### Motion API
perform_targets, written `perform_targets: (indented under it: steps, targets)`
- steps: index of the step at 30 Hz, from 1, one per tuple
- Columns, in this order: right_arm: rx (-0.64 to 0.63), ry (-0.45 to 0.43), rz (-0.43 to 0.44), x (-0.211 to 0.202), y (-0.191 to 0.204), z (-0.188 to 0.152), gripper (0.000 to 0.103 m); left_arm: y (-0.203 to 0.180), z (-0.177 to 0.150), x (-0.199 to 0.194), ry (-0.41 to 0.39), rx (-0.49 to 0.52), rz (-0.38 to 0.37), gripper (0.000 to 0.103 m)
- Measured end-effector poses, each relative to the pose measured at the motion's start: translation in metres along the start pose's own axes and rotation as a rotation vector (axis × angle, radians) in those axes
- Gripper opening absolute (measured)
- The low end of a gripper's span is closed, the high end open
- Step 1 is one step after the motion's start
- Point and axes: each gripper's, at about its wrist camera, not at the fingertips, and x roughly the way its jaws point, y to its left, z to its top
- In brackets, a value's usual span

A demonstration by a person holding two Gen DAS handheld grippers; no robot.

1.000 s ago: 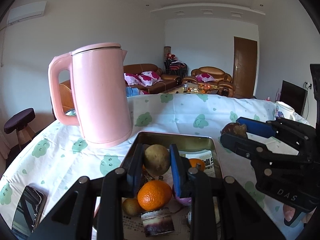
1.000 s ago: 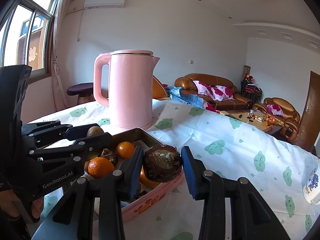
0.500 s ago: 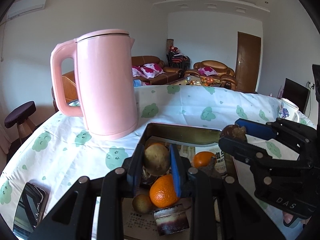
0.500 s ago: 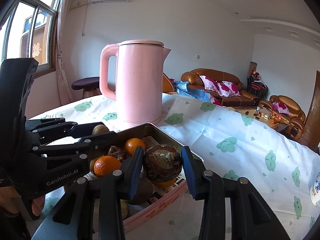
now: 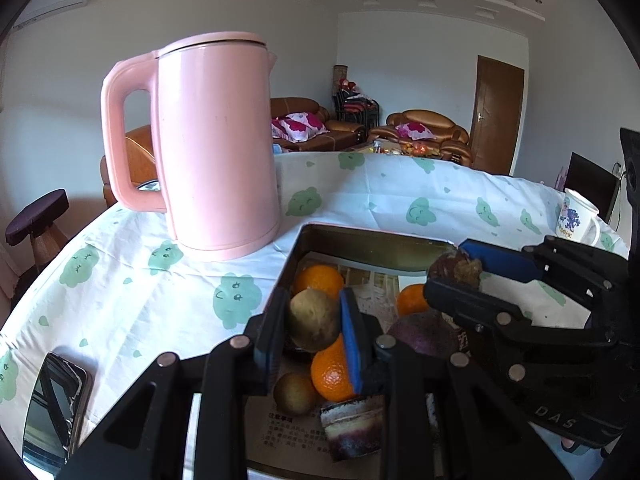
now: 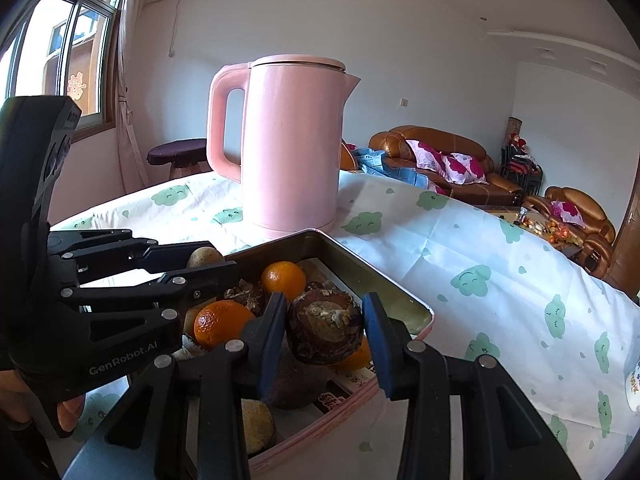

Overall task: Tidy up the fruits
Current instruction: 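Carry both held fruits over the pink tin and lower them, then open both tools to release the fruits into the tin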

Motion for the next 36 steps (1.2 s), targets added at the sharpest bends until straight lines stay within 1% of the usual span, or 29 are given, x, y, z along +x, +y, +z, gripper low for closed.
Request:
perform_targets:
  steps: [7,12,19,20,21,22,25,27,31,33,36]
  targets:
    - [0.011,0.007,-0.007,0.002,-0.003,-0.002,0.041,0.001,0.001,0.000,0.012,0.010,-0.003,0.027]
    - [0.020,0.005,0.008,0.000,-0.004,-0.004,0.041,-0.001,0.000,0.000,0.018,0.021,-0.006,0.027]
    - [0.019,0.001,0.017,-0.006,-0.001,-0.006,0.042,-0.004,-0.002,-0.003,0.010,0.021,0.005,0.029]
    - [0.020,-0.001,0.021,-0.007,0.000,-0.007,0.047,-0.004,-0.002,-0.004,0.008,0.019,0.003,0.033]
    - [0.022,-0.003,0.027,-0.007,0.000,-0.007,0.053,-0.004,-0.002,-0.006,0.003,0.019,0.003,0.041]
    - [0.024,-0.004,0.032,-0.008,0.000,-0.007,0.056,-0.004,-0.002,-0.008,-0.004,0.021,0.005,0.044]
    - [0.025,-0.009,0.033,-0.011,0.001,-0.009,0.057,-0.004,-0.002,-0.016,-0.028,0.023,0.018,0.052]
    - [0.036,-0.018,0.032,-0.015,0.000,-0.009,0.057,-0.001,-0.001,-0.022,-0.042,0.004,0.017,0.062]
    - [0.051,-0.036,0.020,-0.024,-0.002,-0.009,0.057,0.002,0.002,-0.032,-0.078,-0.009,0.016,0.070]
    - [0.054,-0.040,-0.003,-0.029,-0.003,-0.010,0.059,0.002,0.003,-0.038,-0.096,-0.012,0.014,0.074]
    - [0.052,-0.047,-0.047,-0.036,-0.005,-0.012,0.062,0.002,0.003,-0.043,-0.114,-0.012,0.017,0.075]
